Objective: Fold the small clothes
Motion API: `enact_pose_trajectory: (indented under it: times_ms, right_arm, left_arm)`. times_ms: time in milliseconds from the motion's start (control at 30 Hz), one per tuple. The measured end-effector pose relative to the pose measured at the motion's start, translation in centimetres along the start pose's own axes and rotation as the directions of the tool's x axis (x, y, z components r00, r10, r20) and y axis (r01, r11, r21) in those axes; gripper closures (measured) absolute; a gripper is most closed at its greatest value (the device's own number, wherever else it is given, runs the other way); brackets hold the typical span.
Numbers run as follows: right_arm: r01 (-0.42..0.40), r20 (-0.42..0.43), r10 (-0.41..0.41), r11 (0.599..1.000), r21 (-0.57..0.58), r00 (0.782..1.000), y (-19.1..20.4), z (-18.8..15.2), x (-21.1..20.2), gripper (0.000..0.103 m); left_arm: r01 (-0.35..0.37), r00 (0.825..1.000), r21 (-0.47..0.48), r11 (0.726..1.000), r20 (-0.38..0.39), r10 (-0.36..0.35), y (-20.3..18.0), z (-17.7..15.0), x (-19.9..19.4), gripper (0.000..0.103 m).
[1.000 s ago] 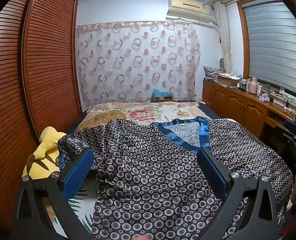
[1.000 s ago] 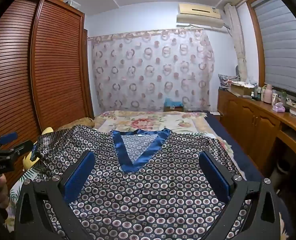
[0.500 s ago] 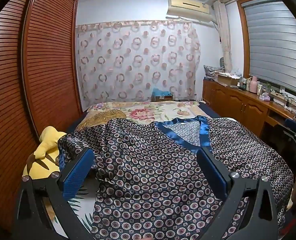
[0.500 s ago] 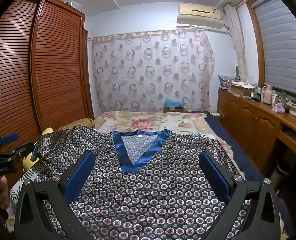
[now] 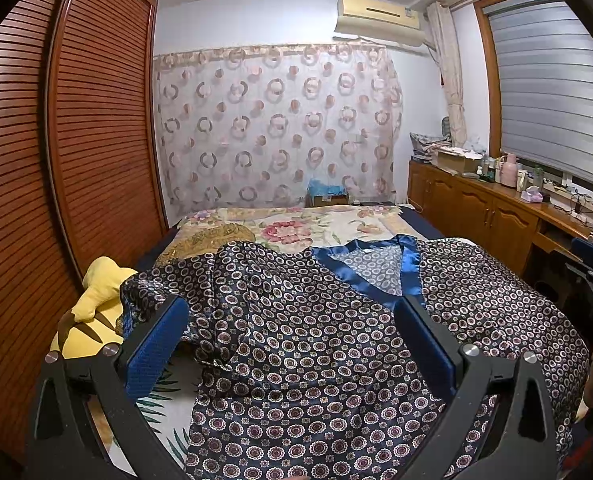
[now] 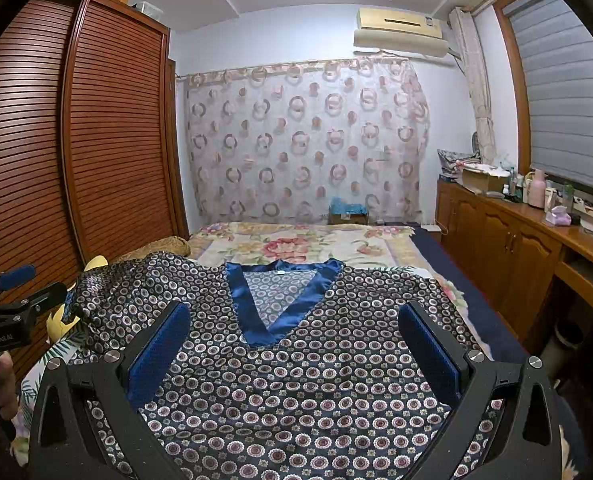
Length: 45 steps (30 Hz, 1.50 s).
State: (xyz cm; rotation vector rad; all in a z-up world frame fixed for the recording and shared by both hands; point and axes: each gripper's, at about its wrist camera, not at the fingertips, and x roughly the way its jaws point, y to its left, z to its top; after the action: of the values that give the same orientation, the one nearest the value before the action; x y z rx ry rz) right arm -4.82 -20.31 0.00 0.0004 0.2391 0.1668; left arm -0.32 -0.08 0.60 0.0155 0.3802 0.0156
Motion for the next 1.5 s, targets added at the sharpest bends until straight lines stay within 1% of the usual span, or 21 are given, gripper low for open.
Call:
enact_pose_trajectory:
  times_ms: [1500]
  right_arm:
    - [0.003,-0.003,-0.003,1.0,0.005,1.0,-0.05,-0.12,0.06,0.0]
  left_arm:
    - [-0.001,1.0,0.003,1.0,0.005,0.001,-0.23,0.01,-0.25,0.0]
